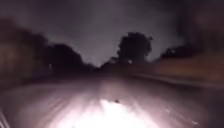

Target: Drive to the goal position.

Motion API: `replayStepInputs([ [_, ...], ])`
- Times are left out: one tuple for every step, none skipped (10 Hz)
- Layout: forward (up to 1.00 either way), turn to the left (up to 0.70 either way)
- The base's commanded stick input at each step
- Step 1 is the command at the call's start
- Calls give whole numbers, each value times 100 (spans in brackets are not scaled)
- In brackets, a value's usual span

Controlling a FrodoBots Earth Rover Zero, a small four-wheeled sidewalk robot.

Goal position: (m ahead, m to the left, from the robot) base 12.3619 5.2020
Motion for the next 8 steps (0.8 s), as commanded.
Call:
replayStepInputs([
  [70,0],
  [70,0],
  [70,23],
  [70,35],
  [70,12],
  [70,0],
  [70,0],
  [70,0],
])
